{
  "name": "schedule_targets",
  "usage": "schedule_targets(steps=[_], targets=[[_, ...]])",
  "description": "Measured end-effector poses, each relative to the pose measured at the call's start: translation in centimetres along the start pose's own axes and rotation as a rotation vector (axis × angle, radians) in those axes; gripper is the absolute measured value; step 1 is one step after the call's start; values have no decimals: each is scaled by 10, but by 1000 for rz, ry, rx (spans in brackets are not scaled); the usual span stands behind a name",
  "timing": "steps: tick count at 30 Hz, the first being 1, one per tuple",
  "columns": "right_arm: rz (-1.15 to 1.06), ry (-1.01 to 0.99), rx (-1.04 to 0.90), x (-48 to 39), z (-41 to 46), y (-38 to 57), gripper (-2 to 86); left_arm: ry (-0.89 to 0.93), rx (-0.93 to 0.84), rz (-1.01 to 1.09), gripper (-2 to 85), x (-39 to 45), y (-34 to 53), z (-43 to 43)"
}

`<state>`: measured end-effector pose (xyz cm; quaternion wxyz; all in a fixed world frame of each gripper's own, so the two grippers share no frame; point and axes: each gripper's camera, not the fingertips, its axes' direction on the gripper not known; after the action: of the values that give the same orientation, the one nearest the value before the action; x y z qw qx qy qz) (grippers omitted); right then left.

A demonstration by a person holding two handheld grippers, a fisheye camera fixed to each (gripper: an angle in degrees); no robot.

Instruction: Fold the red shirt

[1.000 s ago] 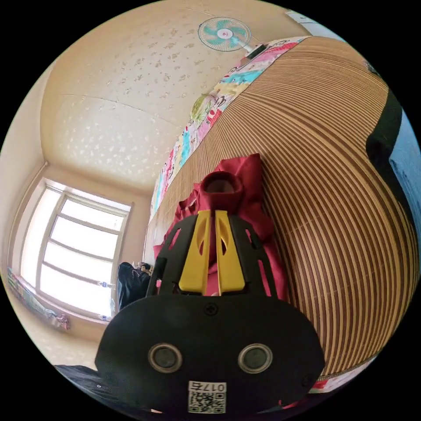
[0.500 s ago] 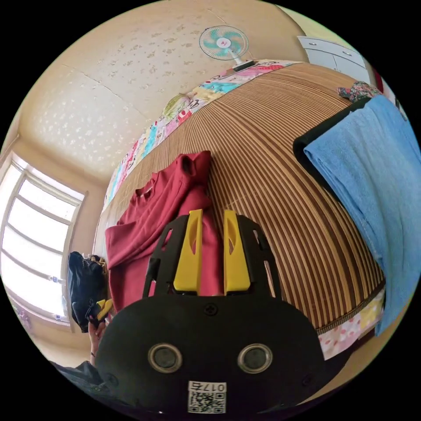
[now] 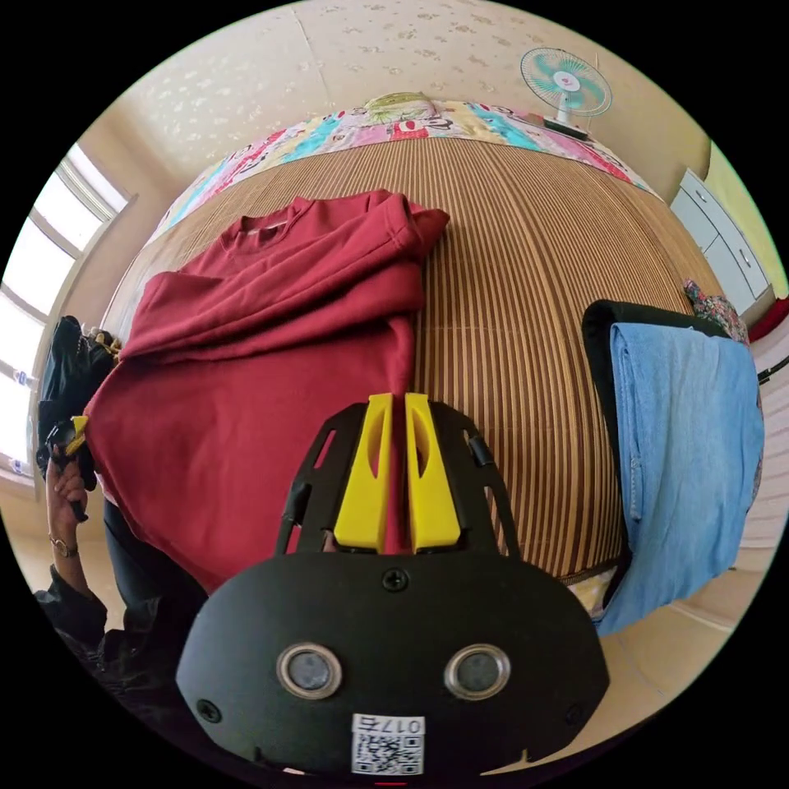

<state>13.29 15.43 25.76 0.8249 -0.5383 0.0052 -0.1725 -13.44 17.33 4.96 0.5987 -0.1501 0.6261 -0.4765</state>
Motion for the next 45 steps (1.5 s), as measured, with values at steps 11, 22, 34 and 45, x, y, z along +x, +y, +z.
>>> schedule_targets(steps=[11,22,34,45], targets=[[-57,272,73,-95,-12,25,47,109,133,-195,10,-36,80,15],[-3,-362,3,8,-90,132,108,143,-85,47,157,-21,127,46],[-122,-500,205,-18,-174,134,39,259,1,214,34,32,93,22],[199,-406,267,26,-191,37,111,187,94,108,179,4,38,3]])
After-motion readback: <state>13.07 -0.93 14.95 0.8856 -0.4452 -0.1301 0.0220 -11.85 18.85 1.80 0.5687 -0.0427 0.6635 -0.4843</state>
